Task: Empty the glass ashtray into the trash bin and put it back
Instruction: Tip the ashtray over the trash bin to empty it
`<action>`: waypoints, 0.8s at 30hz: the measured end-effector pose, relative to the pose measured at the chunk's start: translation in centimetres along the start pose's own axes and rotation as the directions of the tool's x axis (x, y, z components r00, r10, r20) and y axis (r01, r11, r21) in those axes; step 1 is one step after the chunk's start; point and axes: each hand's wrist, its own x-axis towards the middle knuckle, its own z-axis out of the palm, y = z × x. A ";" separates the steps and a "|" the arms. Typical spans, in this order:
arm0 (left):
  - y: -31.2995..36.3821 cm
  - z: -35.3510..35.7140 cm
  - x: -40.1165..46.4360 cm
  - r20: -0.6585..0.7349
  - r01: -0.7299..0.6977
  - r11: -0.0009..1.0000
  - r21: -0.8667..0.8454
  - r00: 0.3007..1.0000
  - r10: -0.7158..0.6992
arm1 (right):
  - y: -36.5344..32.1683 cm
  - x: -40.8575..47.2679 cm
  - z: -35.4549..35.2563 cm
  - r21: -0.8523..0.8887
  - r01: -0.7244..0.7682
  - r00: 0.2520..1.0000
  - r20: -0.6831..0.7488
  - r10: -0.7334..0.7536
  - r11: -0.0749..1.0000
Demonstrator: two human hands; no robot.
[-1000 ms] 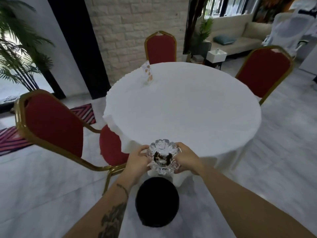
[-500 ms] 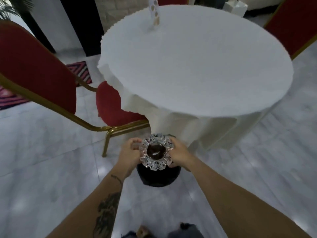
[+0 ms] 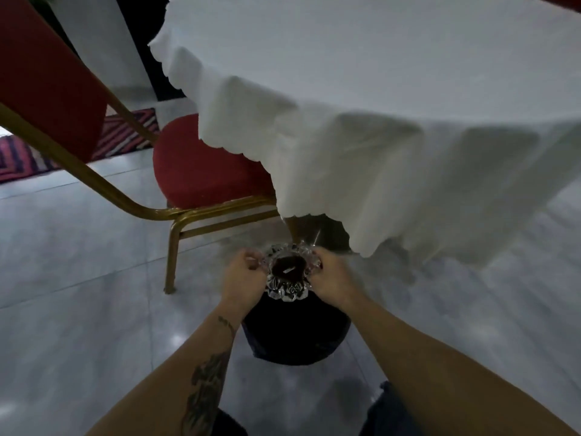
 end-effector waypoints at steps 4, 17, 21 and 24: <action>-4.6 2.2 3.8 0.040 -0.180 0.972 0.148 0.984 0.176 | 4.6 3.8 2.9 0.033 0.145 0.987 -0.081 -0.142 0.989; -8.2 5.2 3.8 -0.052 -0.598 0.705 0.382 0.747 0.663 | 8.9 4.2 4.4 -0.207 0.498 0.807 -0.246 -0.537 0.842; -8.8 5.3 3.7 -0.047 -0.681 0.608 0.407 0.650 0.759 | 9.8 4.5 5.2 -0.299 0.567 0.738 -0.229 -0.635 0.767; -9.5 5.1 3.4 -0.013 -0.711 0.550 0.439 0.607 0.795 | 10.7 4.3 5.6 -0.353 0.597 0.709 -0.187 -0.680 0.720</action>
